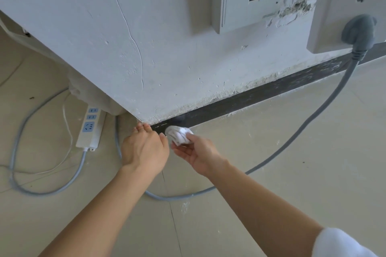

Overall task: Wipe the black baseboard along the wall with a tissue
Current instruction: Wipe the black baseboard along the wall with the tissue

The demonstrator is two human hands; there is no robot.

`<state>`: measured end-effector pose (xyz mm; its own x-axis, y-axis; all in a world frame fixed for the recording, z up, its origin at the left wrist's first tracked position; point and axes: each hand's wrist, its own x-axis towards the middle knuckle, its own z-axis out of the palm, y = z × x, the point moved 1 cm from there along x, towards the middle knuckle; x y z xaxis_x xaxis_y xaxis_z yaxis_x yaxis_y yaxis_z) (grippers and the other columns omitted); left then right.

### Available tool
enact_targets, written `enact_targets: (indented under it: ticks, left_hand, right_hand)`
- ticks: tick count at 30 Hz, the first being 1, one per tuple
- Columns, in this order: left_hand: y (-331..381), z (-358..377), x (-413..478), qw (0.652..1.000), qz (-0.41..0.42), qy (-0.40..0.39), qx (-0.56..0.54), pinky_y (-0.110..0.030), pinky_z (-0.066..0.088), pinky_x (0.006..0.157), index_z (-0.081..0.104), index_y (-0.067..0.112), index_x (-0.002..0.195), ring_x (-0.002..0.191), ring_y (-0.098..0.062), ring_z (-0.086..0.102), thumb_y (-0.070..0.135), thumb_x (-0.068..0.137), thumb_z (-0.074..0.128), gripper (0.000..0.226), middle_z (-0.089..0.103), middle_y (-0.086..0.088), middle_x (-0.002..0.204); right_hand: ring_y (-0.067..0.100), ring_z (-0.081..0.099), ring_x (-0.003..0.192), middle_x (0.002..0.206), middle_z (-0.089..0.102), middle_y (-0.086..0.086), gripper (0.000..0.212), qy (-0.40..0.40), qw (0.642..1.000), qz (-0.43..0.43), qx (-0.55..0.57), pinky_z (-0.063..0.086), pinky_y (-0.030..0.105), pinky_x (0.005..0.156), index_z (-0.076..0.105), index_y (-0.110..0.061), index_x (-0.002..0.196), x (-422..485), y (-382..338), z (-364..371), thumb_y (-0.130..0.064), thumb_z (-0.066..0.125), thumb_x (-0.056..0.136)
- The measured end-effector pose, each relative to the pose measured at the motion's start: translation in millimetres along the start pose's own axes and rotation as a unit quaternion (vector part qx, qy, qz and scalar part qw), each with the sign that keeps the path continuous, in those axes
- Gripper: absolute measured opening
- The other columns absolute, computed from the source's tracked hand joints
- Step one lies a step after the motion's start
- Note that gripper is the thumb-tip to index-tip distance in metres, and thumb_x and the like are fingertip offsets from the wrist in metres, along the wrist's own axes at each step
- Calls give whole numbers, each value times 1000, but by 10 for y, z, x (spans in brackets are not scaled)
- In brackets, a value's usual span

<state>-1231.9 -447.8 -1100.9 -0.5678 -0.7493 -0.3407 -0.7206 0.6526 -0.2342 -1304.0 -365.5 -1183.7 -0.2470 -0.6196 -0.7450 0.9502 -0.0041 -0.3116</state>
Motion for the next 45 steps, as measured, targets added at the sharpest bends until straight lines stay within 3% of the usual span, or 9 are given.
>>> enact_targets:
  ticks: [11, 16, 20, 24, 27, 31, 37, 40, 45]
  left_hand:
    - [-61, 65, 2, 999, 13, -3, -39, -34, 34, 104, 20, -2, 146, 141, -22, 23, 26, 98, 24, 56, 22, -15, 154]
    - [-66, 95, -45, 1000, 20, -3, -16, -34, 31, 108, 14, -2, 147, 144, -22, 17, 24, 97, 28, 58, 17, -15, 155]
    - [-45, 73, -17, 1000, 21, -5, -16, -33, 29, 108, 12, -1, 148, 144, -21, 15, 22, 96, 30, 60, 15, -14, 156]
    - [-118, 104, -15, 999, 39, -17, 9, -32, 24, 111, 7, 3, 149, 145, -20, 10, 23, 94, 34, 64, 10, -11, 157]
    - [-171, 121, -33, 999, 49, -20, 13, -32, 26, 110, 3, 5, 149, 145, -19, 8, 25, 93, 36, 68, 6, -8, 158]
    - [-162, 113, -46, 998, 50, -18, 11, -33, 28, 109, 3, 5, 149, 145, -20, 10, 29, 93, 39, 71, 5, -9, 158]
    - [-134, 118, -43, 999, 40, -13, -6, -34, 28, 110, 6, 3, 149, 145, -20, 11, 29, 91, 40, 72, 7, -11, 157]
    - [-129, 112, -58, 999, 39, -14, -13, -34, 28, 110, 5, 3, 149, 145, -20, 10, 28, 91, 41, 73, 7, -11, 157]
    - [-126, 48, -67, 998, 44, -16, -33, -31, 27, 110, 4, 5, 150, 145, -18, 11, 18, 89, 43, 73, 6, -8, 158]
  right_hand:
    - [21, 63, 65, 81, 60, 18, 25, 85, 954, -149, 246, 59, 22, 55, 59, 7, 87, -183, -790, -415, 2, 37, 96]
    - [17, 62, 50, 60, 62, 12, 24, 80, 981, -76, 157, 53, 20, 46, 58, 1, 88, -139, -397, -356, -8, 37, 95]
    - [23, 65, 70, 87, 64, 17, 22, 23, 999, 13, -45, 57, 25, 61, 56, 2, 109, 56, 93, -39, -10, 41, 98]
    - [28, 62, 87, 120, 59, 28, 32, 41, 998, -5, -53, 56, 35, 84, 50, 11, 125, 245, 110, 127, 2, 42, 96]
    - [25, 63, 81, 132, 52, 28, 38, 67, 997, -43, -21, 58, 27, 63, 42, 11, 132, 302, -80, 68, 4, 42, 95]
    - [36, 62, 106, 134, 49, 28, 42, 112, 990, -86, 3, 58, 30, 61, 39, 9, 135, 317, -379, -186, 5, 42, 93]
    - [30, 64, 83, 109, 58, 27, 19, 182, 959, -178, 122, 59, 35, 75, 56, 10, 104, 35, -825, -612, 7, 43, 90]
    - [24, 64, 66, 86, 63, 18, 26, 216, 932, -204, 206, 57, 29, 59, 60, 3, 103, -146, -849, -687, -6, 41, 89]
    - [17, 56, 44, 63, 59, 10, 26, 159, 982, -99, 24, 49, 26, 48, 66, -9, 73, -63, -180, -243, -8, 45, 90]
